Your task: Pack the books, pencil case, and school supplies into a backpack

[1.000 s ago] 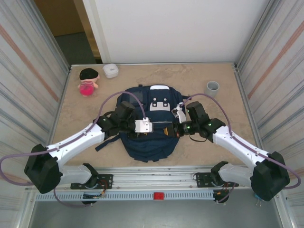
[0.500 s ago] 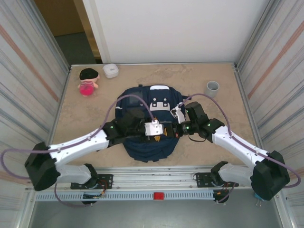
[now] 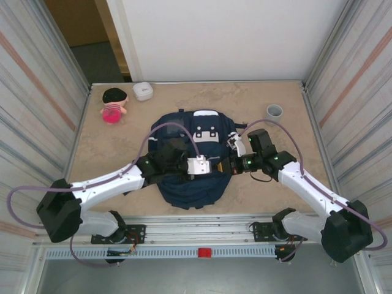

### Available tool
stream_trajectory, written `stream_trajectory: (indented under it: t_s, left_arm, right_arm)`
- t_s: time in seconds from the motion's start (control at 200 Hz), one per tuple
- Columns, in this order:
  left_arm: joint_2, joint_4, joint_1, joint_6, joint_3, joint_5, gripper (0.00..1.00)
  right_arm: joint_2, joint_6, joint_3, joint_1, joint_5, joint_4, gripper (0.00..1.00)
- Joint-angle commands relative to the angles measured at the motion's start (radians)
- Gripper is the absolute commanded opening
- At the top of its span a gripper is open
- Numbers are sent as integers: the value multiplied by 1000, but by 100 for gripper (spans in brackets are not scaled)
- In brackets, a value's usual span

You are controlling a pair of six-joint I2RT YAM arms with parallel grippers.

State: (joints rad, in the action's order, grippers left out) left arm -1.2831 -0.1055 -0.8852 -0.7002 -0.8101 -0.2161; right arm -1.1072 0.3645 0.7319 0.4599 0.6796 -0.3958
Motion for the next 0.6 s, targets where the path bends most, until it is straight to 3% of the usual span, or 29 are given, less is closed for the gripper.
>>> stream_trajectory:
  t_s: [0.0, 0.11, 0.225, 0.276, 0.351, 0.466, 0.596]
  left_arm:
    - [95, -19, 34, -26, 74, -79, 10]
    - [124, -18, 60, -4, 101, -71, 14]
    - [146, -40, 53, 57, 90, -25, 53]
    - [155, -62, 32, 120, 60, 13, 62]
    - [162, -65, -23, 202, 20, 94, 67]
    - [145, -27, -93, 218, -4, 207, 67]
    - [85, -26, -105, 222, -37, 188, 67]
  right_arm:
    - [-3, -79, 57, -32, 8, -79, 0]
    - [-18, -63, 56, 13, 75, -21, 0]
    - [-13, -47, 61, 67, 85, 7, 0]
    - [-8, -43, 63, 85, 86, 12, 0]
    - [-1, -36, 61, 97, 83, 17, 0]
    - [6, -26, 51, 97, 84, 33, 0]
    - [0, -31, 56, 97, 87, 26, 0]
